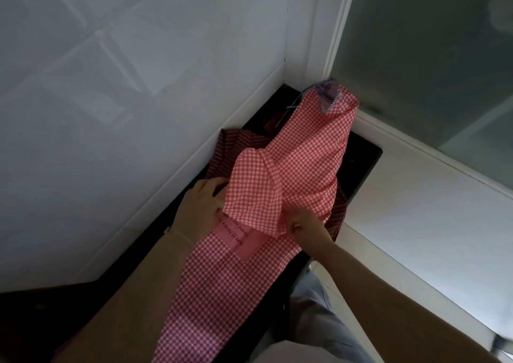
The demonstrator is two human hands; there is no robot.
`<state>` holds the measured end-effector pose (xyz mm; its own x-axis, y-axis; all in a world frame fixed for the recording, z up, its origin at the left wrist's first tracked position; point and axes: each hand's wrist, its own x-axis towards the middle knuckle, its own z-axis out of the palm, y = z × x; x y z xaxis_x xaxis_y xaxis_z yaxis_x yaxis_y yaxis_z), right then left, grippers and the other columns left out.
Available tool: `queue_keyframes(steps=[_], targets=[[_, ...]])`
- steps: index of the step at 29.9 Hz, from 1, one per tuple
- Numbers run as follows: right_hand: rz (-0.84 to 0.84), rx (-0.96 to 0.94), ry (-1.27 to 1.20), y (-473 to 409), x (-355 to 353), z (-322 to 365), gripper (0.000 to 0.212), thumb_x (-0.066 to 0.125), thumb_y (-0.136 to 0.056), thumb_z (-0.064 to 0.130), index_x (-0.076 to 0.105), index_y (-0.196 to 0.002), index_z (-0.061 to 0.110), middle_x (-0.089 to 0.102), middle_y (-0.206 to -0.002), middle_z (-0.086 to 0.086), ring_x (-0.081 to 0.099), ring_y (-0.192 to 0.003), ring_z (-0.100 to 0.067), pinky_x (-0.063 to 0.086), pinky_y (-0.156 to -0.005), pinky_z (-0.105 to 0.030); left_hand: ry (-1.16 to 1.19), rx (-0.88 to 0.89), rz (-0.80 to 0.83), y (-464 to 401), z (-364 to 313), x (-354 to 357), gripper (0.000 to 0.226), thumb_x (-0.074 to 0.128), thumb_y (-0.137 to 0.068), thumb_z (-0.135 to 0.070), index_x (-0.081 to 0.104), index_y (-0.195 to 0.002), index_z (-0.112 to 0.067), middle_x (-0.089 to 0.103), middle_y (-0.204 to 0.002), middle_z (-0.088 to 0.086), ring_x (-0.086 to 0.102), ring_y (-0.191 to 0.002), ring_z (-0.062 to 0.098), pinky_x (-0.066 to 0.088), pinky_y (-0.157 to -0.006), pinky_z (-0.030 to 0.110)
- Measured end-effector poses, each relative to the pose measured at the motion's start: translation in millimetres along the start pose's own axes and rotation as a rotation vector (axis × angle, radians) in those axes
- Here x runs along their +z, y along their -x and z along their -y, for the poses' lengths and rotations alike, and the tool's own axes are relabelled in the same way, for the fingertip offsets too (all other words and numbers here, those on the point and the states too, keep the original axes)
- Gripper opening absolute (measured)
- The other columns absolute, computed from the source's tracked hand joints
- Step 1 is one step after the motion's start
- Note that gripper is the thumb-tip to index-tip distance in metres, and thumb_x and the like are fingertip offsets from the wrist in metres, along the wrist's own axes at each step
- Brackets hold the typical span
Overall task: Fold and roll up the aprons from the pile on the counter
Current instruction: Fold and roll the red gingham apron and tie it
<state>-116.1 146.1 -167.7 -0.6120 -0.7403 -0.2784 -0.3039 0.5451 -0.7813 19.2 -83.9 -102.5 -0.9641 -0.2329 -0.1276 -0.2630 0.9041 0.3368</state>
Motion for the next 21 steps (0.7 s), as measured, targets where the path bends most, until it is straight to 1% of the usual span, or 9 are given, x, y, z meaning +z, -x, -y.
queue_keyframes(steps=[2,4,7,10,12,14,17,19,21], targets=[[0.055,0.088,0.104,11,8,-4,0.017,0.055,-0.085,0.014,0.067,-0.095,0.019,0.065,-0.106,0.006,0.057,-0.104,-0.019,0.045,-0.096,-0.048,-0.031,-0.116,0.061,16,15,15,0.052,0.036,-0.086,-0.059,0.055,-0.130,-0.041,0.048,-0.141,0.004,0.043,-0.123,0.032,0.041,-0.097,0.050],[0.071,0.228,0.084,16,8,1,0.031,0.052,-0.092,0.034,0.056,-0.120,0.022,0.062,-0.120,0.001,0.054,-0.114,-0.023,0.042,-0.102,-0.047,0.194,-0.271,0.034,26,19,18,0.035,0.036,-0.088,-0.058,0.053,-0.118,-0.056,0.055,-0.134,0.000,0.049,-0.119,0.026,0.043,-0.099,0.047],[0.089,0.264,0.005,15,2,20,0.049,0.036,-0.096,0.056,0.047,-0.130,0.022,0.059,-0.128,-0.006,0.055,-0.115,-0.025,0.041,-0.102,-0.042,0.791,-0.497,-0.022,22,-1,2,0.023,0.050,-0.096,-0.041,0.056,-0.118,-0.044,0.062,-0.116,-0.012,0.058,-0.102,0.002,0.047,-0.095,0.032],[0.130,0.229,-0.294,10,1,46,0.056,0.040,-0.096,0.052,0.035,-0.141,0.019,0.048,-0.140,-0.005,0.051,-0.114,-0.013,0.041,-0.095,-0.026,0.992,-0.505,0.005,9,-13,-6,0.061,0.064,-0.089,-0.032,0.032,-0.142,-0.028,0.055,-0.120,-0.015,0.053,-0.104,-0.004,0.043,-0.091,0.022],[0.203,0.239,-0.524,4,8,58,0.063,0.059,-0.091,0.041,0.029,-0.140,0.015,0.050,-0.136,0.001,0.052,-0.110,-0.006,0.043,-0.089,-0.015,1.088,-0.530,-0.013,-2,-15,-7,0.073,0.066,-0.088,-0.019,0.025,-0.149,-0.020,0.057,-0.122,-0.006,0.057,-0.107,0.008,0.048,-0.087,0.024],[0.202,0.335,-0.621,-3,17,64,0.068,0.071,-0.084,0.034,0.035,-0.137,0.013,0.054,-0.132,-0.001,0.057,-0.111,-0.014,0.048,-0.094,-0.024,1.158,-0.551,0.001,-8,-16,-8,0.062,0.063,-0.090,-0.011,0.034,-0.145,-0.018,0.060,-0.123,0.001,0.062,-0.098,0.011,0.052,-0.077,0.023],[0.082,0.417,-0.513,-4,27,69,0.030,0.065,-0.087,0.019,0.062,-0.115,0.007,0.065,-0.109,-0.006,0.060,-0.098,-0.021,0.050,-0.084,-0.030,1.163,-0.525,0.029,-4,-21,-11,0.041,0.060,-0.092,-0.024,0.048,-0.131,-0.025,0.059,-0.127,0.005,0.063,-0.100,0.015,0.052,-0.083,0.027],[-0.061,0.236,-0.300,1,31,66,0.014,0.063,-0.088,0.019,0.067,-0.099,0.011,0.061,-0.096,0.002,0.054,-0.093,-0.014,0.045,-0.081,-0.027,1.136,-0.522,0.003,3,-23,-12,0.040,0.057,-0.091,-0.039,0.051,-0.128,-0.026,0.059,-0.124,-0.002,0.060,-0.107,0.014,0.050,-0.085,0.025],[-0.237,-0.166,0.086,11,33,62,0.016,0.062,-0.086,0.024,0.066,-0.100,0.016,0.057,-0.111,0.003,0.049,-0.106,-0.012,0.041,-0.092,-0.028,1.155,-0.600,-0.208,8,-23,-16,0.032,0.051,-0.096,-0.038,0.056,-0.121,-0.019,0.062,-0.112,-0.003,0.061,-0.101,0.007,0.050,-0.079,0.018]])
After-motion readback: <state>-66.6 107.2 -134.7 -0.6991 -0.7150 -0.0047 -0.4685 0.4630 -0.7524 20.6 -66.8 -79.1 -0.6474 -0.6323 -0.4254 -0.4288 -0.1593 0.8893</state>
